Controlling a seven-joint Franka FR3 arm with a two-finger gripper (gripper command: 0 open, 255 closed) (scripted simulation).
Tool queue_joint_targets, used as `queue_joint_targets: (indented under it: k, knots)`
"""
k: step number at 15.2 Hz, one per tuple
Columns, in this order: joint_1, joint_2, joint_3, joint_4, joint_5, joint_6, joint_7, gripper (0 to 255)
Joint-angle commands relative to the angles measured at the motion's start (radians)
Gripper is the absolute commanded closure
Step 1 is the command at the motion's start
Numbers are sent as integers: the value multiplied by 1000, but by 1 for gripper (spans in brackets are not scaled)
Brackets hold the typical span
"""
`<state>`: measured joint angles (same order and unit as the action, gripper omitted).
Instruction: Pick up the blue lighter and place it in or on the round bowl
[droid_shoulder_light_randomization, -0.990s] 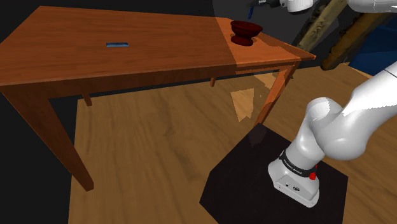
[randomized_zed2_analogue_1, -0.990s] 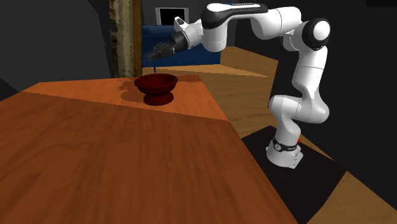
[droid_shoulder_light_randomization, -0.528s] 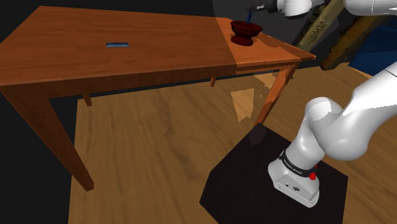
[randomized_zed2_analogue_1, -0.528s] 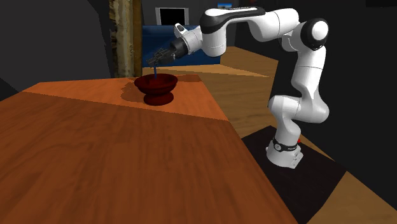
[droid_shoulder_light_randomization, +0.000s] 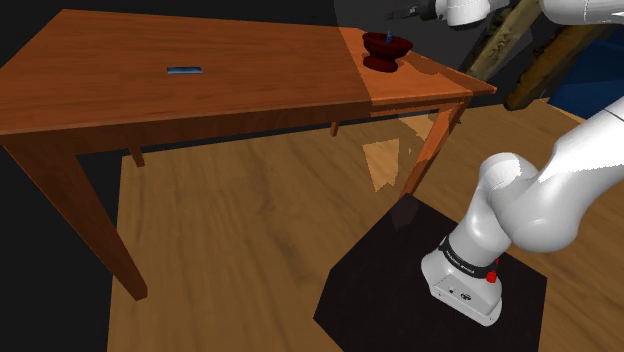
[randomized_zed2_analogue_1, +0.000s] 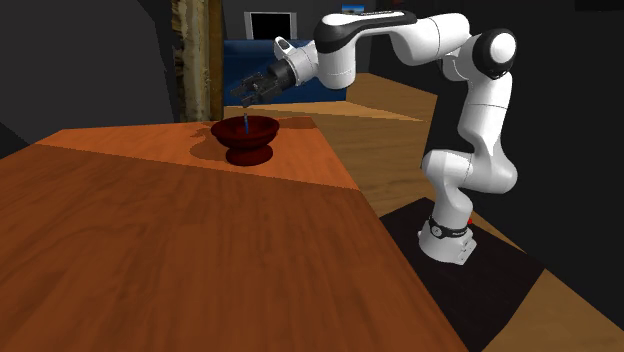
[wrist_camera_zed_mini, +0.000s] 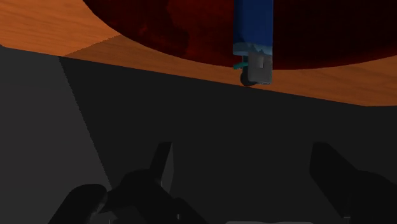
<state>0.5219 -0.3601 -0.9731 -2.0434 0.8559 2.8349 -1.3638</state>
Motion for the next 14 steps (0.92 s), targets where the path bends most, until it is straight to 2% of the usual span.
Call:
queue_joint_targets:
  k: [1, 2, 5, 6, 14]
  knots:
    - [0, 0, 0, 0, 0, 0, 0, 0]
    - [0, 0, 0, 0, 0, 0, 0, 0]
    - [-167, -95, 138, -78, -114, -21, 81, 0]
    - [-206, -118, 167, -95, -138, -30, 99, 0]
    - [-207, -118, 168, -95, -138, -31, 99, 0]
